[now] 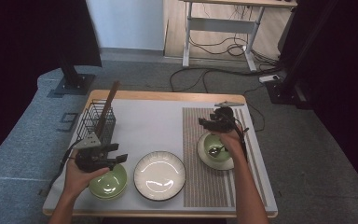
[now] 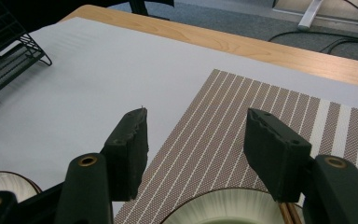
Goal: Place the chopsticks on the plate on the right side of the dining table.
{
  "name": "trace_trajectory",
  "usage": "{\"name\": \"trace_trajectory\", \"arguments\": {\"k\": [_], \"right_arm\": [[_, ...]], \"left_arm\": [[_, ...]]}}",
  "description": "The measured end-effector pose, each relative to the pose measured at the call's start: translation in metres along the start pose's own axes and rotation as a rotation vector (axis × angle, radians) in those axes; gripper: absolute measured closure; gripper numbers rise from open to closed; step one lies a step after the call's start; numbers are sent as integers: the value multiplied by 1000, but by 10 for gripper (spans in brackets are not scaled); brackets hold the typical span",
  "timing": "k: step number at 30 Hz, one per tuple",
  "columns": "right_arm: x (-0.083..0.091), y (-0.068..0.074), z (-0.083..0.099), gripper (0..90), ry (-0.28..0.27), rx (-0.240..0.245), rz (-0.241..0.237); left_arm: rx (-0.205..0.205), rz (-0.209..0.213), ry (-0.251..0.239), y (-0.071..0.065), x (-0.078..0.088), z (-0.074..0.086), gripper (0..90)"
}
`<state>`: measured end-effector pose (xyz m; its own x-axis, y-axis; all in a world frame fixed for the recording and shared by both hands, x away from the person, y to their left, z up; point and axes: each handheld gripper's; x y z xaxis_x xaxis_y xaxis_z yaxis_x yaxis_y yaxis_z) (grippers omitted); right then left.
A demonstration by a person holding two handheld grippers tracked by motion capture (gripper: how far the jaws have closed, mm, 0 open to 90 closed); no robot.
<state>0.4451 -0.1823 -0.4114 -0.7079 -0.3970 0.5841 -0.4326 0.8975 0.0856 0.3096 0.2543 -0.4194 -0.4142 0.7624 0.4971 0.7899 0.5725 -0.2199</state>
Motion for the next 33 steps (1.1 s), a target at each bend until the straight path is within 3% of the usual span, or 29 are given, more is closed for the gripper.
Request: {"name": "trace_trajectory", "arguments": {"k": [14, 33], "right_arm": [[-13, 0, -15, 398, 31, 25, 22], [-38, -15, -10, 371, 80, 1, 22]], "left_arm": [[-6, 10, -4, -3, 0, -1, 368], [-7, 9, -2, -3, 1, -1, 367]]}}
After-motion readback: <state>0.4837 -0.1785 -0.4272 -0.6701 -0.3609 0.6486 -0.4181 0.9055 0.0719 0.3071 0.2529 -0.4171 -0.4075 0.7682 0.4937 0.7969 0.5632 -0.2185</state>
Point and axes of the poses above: each handheld gripper's, and its own axes: x roughly backward along the jaws, z roughly out of its underside, y roughly to its left, and after that the axes turned 6 degrees about z, right-handed
